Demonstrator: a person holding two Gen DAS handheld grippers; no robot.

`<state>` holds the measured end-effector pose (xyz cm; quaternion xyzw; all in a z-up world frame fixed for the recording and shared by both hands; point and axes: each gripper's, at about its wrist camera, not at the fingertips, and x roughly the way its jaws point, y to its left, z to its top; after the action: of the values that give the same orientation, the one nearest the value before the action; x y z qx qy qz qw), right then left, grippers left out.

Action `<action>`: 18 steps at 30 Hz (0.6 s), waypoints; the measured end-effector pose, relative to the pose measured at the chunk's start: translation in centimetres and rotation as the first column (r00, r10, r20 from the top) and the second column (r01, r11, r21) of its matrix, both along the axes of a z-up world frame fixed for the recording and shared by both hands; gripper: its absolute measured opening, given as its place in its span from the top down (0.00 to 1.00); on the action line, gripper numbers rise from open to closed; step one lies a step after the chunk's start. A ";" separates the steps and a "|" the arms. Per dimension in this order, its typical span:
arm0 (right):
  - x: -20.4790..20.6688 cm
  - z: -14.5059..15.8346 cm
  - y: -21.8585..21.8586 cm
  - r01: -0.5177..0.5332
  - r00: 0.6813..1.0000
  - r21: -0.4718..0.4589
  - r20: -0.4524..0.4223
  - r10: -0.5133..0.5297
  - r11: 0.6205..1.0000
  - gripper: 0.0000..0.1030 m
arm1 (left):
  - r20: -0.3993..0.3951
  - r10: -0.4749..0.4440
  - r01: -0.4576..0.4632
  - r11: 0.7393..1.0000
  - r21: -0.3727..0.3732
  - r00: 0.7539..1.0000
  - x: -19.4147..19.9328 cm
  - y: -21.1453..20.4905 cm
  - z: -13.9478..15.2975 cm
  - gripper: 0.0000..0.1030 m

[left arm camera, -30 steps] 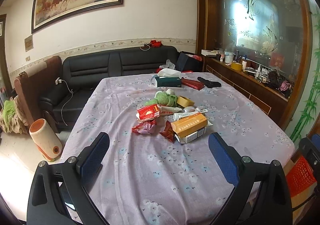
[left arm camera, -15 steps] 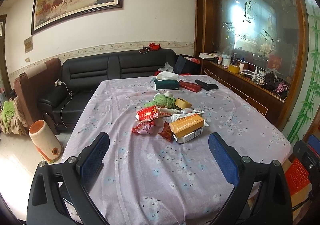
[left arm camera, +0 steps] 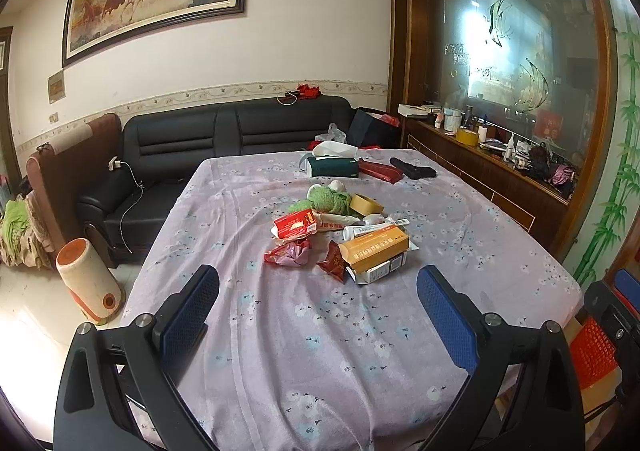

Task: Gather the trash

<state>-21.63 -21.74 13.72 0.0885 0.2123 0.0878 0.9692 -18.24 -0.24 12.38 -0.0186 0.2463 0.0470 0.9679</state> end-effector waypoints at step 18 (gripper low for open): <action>0.0 -0.2 0.1 0.000 1.000 -0.032 0.006 0.000 0.999 0.01 | -0.011 -0.007 0.007 1.000 -0.001 1.000 0.3 -0.1 -0.1 0.04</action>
<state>-21.59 -21.60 13.56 0.0726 0.2107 0.0848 0.9711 -17.94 -0.39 12.33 -0.0179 0.2516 0.0438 0.9667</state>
